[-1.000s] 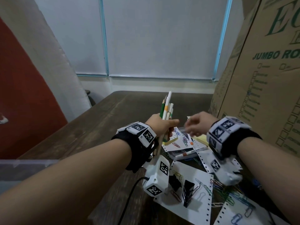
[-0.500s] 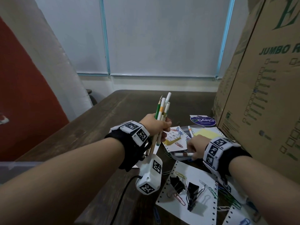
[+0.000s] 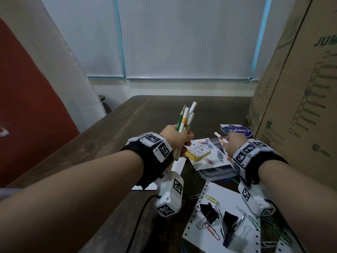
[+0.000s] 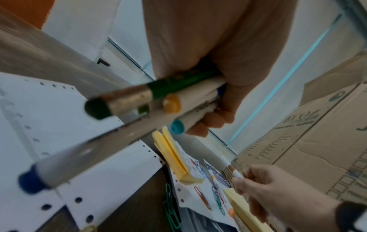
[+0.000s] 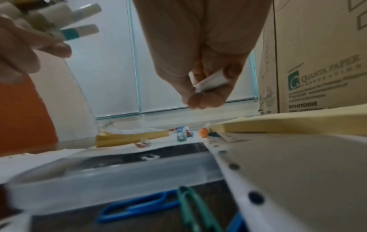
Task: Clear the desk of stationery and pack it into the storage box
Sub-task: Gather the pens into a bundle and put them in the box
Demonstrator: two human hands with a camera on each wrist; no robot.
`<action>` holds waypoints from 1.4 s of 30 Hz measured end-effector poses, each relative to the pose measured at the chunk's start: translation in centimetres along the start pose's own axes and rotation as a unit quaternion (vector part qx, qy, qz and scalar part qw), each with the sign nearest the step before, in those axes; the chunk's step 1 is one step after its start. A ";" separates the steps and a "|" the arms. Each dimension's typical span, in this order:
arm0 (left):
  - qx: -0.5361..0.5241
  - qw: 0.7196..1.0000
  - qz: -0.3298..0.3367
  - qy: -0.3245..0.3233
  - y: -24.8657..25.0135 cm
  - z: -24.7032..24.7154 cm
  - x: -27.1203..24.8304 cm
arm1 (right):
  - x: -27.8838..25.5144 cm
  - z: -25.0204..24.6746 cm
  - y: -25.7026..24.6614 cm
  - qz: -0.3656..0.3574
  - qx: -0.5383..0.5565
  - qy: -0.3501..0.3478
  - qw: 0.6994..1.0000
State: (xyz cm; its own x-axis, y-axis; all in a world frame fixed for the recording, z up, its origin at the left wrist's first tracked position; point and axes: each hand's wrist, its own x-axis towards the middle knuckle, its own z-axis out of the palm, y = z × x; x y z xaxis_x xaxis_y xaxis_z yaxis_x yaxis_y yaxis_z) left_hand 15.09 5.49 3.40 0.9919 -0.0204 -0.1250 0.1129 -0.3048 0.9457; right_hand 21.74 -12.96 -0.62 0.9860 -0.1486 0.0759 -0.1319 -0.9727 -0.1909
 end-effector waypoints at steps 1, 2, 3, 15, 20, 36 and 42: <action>0.005 1.000 -0.002 -0.005 0.0 0.4 0.3 | 0.7 0.2 0.1 0.016 -0.012 0.001 1.000; 0.007 1.000 -0.003 -0.010 0.1 0.8 0.5 | 1.2 0.3 0.2 0.028 -0.027 0.002 0.999; 0.008 1.000 -0.005 -0.013 0.1 1.1 0.8 | 1.7 0.2 0.2 0.036 -0.035 -0.002 0.999; -0.010 1.000 -0.019 0.014 0.2 2.7 2.1 | 2.5 1.7 1.1 -0.011 -0.078 -0.067 0.995; -0.087 0.993 0.032 0.066 0.6 2.4 0.7 | -1.9 -3.0 0.0 -0.025 0.434 -0.065 0.898; -0.249 0.958 0.083 0.116 1.8 1.1 -10.8 | -18.4 -10.2 -4.4 -0.185 0.376 -0.186 0.889; -0.247 0.955 0.068 0.147 1.9 1.2 -12.8 | -20.2 -8.8 -3.5 0.000 0.517 -0.205 0.831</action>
State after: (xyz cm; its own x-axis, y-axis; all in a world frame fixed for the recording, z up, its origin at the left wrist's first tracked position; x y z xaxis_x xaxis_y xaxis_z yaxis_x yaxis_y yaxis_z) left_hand 2.50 4.02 6.45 0.9642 0.2633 0.0308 -0.0777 0.1696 0.9824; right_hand 1.42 -8.15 7.16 0.9660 0.1302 -0.2235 -0.1828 -0.2679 -0.9459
